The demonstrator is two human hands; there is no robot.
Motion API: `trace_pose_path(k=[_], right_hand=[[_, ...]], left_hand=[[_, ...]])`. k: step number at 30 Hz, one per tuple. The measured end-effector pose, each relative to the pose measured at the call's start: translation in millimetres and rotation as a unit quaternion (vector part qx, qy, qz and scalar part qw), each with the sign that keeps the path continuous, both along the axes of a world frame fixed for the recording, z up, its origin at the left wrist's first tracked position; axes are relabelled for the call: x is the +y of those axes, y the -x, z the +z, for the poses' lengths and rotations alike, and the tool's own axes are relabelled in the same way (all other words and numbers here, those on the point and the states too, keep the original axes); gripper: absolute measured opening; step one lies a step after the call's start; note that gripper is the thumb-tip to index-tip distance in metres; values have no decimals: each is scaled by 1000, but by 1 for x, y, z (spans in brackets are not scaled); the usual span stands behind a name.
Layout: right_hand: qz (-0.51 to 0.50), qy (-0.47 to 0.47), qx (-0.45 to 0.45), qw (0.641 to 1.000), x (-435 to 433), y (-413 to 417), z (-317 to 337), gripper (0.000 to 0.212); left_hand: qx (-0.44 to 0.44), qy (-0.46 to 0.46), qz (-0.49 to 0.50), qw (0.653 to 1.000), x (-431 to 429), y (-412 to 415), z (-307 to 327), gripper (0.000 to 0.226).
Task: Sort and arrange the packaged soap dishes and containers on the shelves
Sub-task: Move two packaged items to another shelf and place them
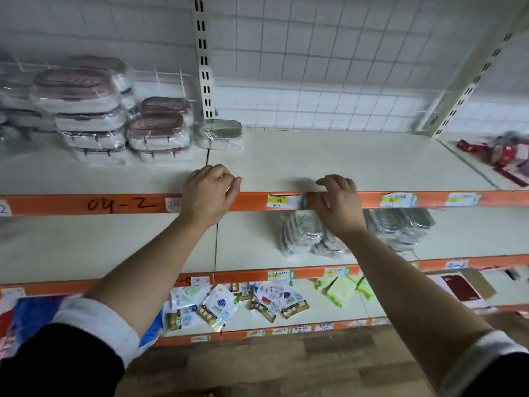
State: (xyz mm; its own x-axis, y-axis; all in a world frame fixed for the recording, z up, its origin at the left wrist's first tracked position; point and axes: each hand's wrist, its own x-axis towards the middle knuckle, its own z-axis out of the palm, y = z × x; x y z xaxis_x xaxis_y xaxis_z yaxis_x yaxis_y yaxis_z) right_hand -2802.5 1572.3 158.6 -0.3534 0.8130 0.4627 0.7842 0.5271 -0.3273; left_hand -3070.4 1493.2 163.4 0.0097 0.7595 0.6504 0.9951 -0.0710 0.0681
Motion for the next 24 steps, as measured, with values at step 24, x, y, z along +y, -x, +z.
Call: trace_pose_path(k=[24], right_hand=[[16,161,-22,987,6,-59,-164,44]], left_hand=[[-75,152,11,985,11,-135,-181,27]])
